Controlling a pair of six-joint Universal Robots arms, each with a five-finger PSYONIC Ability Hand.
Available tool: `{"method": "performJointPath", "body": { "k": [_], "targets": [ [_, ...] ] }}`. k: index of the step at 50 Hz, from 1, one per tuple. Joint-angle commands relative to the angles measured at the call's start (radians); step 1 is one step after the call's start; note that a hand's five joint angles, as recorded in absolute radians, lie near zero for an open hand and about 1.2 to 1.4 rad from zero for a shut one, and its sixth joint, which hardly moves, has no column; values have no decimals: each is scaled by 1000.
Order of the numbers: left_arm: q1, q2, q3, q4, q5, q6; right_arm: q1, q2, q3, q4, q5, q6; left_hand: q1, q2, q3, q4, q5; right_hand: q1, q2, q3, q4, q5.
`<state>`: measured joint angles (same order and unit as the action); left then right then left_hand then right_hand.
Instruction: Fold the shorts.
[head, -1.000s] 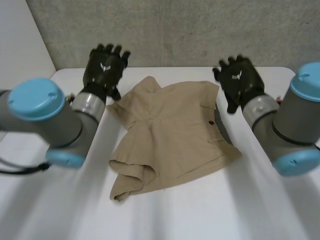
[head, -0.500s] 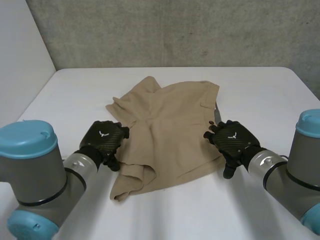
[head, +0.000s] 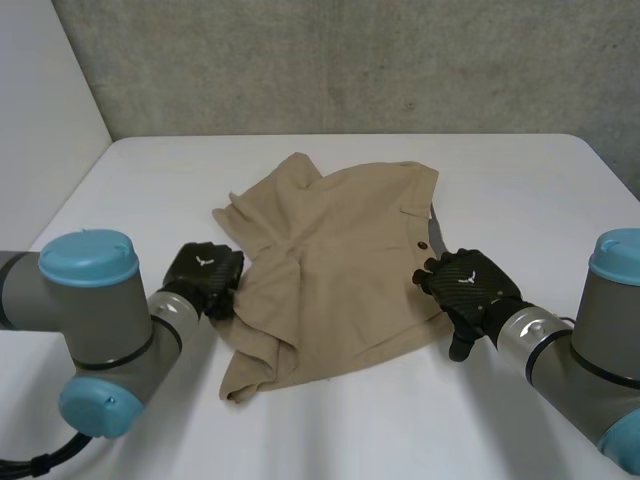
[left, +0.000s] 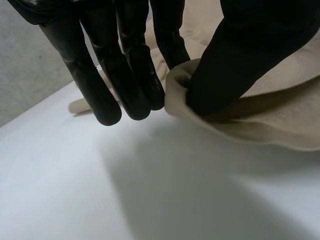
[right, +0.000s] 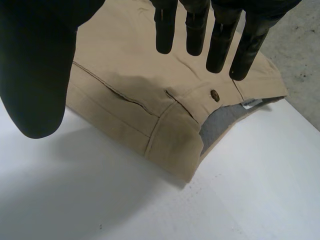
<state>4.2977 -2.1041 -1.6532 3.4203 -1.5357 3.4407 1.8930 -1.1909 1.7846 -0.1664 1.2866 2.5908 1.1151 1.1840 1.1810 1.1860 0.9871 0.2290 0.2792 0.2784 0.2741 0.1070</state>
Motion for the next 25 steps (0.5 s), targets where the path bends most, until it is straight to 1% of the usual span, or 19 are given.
{"method": "performJointPath", "body": {
  "k": [1,2,4,10,13,14,18,21,22,25],
  "targets": [
    [46,-17,88,36,-101,26,3,16,2,-10,2,0,281,212,215,210,235,173,123,124,128,121],
    [65,-27,108,48,-133,43,3,23,4,-10,3,-1,281,212,215,210,235,179,129,130,134,126],
    [83,-40,125,60,-152,69,4,30,2,-12,2,-1,281,212,215,210,235,194,143,144,148,141],
    [129,-123,183,112,-155,204,11,31,6,-18,3,0,281,212,215,210,235,220,170,171,175,167],
    [152,-149,188,137,-152,232,12,31,7,-21,3,0,281,212,215,210,235,223,173,174,178,170],
    [155,-152,187,145,-152,236,12,31,7,-21,3,0,218,149,152,147,171,226,176,177,181,173],
    [145,-146,179,154,-149,239,12,33,9,-28,3,0,-243,-312,-309,-314,-289,241,190,191,195,188],
    [136,-136,171,154,-147,238,9,33,12,-39,3,0,-302,-371,-368,-373,-349,267,217,217,222,214],
    [122,-116,164,154,-147,236,8,31,12,-41,3,-1,-419,-488,-485,-490,-465,273,223,223,228,220],
    [99,-47,139,152,-147,235,3,31,12,-51,3,0,-602,-671,-668,-673,-648,302,252,253,257,250]
  ]
}}
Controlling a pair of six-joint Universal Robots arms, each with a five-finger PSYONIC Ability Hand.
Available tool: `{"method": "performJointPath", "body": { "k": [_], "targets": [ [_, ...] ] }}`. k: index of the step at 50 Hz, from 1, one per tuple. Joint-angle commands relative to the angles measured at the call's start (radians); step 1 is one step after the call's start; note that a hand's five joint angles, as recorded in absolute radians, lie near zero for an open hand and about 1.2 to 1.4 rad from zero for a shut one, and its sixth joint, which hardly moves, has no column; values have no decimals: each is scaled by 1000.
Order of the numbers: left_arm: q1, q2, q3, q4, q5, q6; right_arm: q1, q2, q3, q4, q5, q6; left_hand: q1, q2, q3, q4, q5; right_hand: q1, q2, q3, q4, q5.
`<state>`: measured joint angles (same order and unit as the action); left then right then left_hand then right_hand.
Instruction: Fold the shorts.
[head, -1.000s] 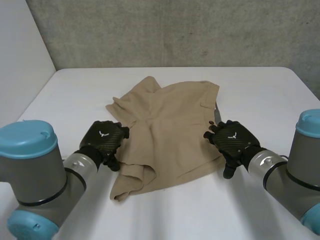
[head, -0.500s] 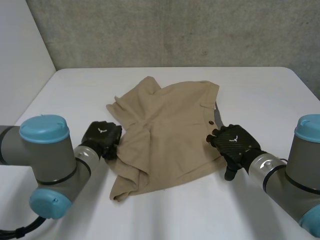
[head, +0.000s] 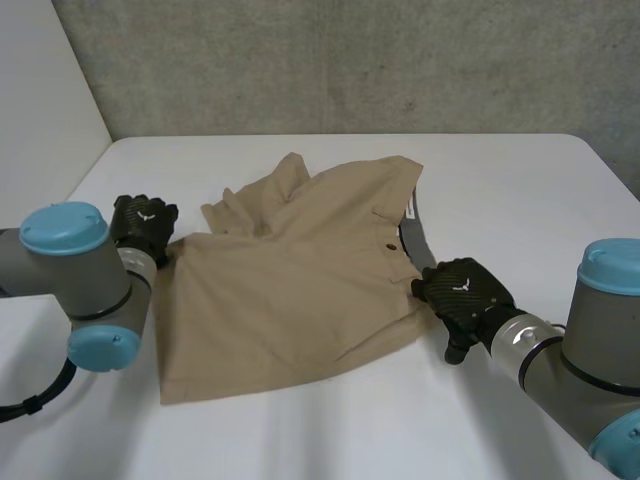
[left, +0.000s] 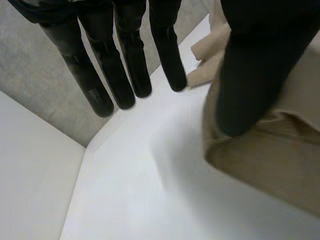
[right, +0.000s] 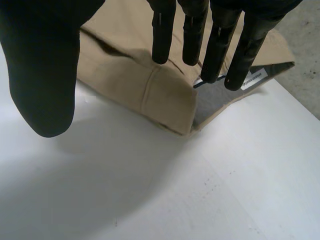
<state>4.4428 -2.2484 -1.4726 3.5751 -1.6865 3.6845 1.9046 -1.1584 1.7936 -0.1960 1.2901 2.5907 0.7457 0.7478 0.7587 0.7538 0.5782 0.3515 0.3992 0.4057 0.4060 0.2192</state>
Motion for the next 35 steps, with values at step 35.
{"method": "performJointPath", "body": {
  "k": [35],
  "targets": [
    [-122,651,-541,-417,131,-224,-7,86,-68,-102,-12,-18,-250,-252,-263,-258,-257,1045,997,991,990,1003]
  ]
}}
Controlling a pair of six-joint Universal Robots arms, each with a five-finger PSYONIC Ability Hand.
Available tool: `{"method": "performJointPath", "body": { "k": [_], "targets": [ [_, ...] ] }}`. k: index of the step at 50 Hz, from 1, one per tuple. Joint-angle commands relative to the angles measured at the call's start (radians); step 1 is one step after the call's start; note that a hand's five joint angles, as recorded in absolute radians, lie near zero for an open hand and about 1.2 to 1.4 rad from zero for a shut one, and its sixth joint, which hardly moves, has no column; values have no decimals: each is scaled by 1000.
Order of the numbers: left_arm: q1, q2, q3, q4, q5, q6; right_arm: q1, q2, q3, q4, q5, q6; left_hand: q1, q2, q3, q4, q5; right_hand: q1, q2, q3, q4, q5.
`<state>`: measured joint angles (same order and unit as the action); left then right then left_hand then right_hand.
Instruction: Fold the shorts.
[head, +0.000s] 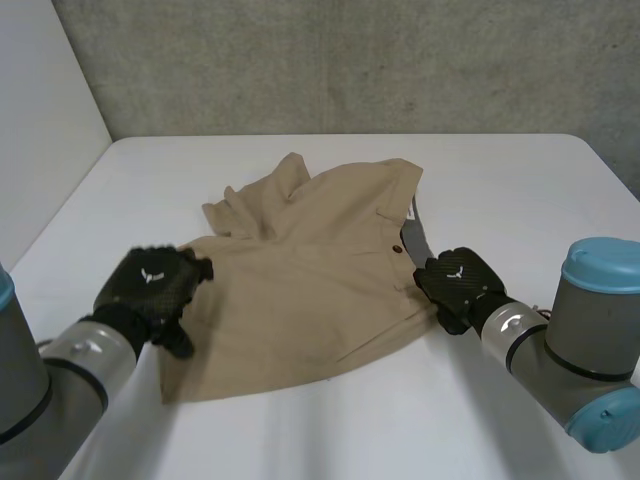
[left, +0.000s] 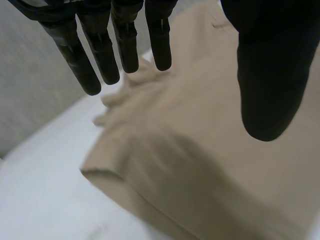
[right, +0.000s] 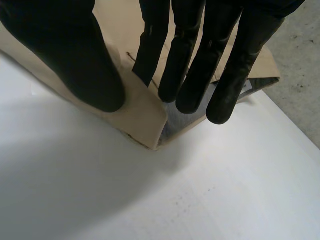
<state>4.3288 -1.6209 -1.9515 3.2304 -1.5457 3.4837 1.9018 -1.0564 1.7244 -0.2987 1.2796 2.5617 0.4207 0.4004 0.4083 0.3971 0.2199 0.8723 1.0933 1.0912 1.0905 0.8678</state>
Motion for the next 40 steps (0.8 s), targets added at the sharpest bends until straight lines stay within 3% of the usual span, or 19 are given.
{"method": "performJointPath", "body": {
  "k": [1,18,40],
  "targets": [
    [-8,26,-69,-70,-8,-23,-4,-17,1,3,-3,14,78,98,90,101,104,524,303,305,306,354],
    [-8,-39,-153,81,-10,-11,5,-34,9,10,3,22,265,286,278,289,292,524,303,305,306,354],
    [-3,-99,-182,144,-13,-2,0,-37,12,10,1,22,251,271,263,274,277,524,303,305,306,354]
  ]
}}
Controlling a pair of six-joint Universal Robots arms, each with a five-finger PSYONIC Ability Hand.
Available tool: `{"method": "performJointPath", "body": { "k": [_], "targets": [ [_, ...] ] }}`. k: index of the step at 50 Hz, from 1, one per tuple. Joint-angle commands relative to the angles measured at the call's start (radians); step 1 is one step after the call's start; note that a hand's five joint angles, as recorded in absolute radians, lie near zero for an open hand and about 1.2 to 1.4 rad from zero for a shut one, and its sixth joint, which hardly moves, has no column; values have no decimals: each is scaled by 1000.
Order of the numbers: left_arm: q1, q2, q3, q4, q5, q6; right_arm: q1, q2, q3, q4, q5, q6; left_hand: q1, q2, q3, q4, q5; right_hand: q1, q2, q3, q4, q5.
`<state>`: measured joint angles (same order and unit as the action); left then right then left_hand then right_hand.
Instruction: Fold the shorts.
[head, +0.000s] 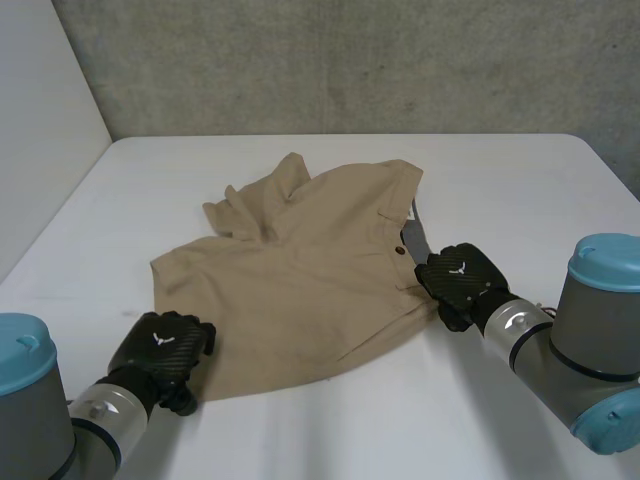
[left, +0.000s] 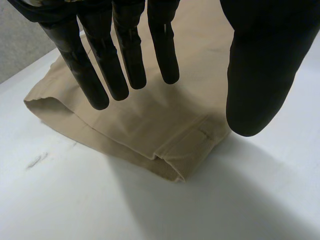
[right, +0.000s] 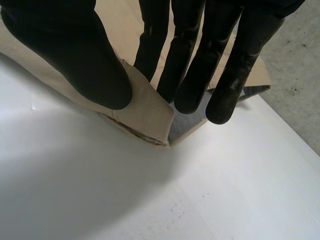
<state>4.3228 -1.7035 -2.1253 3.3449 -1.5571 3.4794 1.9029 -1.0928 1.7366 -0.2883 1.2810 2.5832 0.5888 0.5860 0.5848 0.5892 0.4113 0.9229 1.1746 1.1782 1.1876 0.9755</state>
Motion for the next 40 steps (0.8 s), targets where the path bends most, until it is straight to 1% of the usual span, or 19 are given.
{"method": "performJointPath", "body": {
  "k": [1,12,18,27,40],
  "targets": [
    [6,-22,-10,37,-3,9,-1,-1,1,0,0,0,86,88,90,85,89,473,222,218,209,246],
    [32,-50,-25,96,-26,81,-2,-1,1,0,0,0,106,109,110,106,109,473,222,218,209,246],
    [37,-51,-25,103,-27,81,-2,-1,4,1,1,0,118,121,122,117,121,473,222,218,209,246],
    [37,-57,-22,105,-26,81,-4,-1,8,1,3,0,224,226,227,223,226,473,222,218,209,246],
    [34,-67,-28,102,-29,83,-7,-2,8,0,4,0,200,203,204,200,203,473,222,218,209,246]
  ]
}}
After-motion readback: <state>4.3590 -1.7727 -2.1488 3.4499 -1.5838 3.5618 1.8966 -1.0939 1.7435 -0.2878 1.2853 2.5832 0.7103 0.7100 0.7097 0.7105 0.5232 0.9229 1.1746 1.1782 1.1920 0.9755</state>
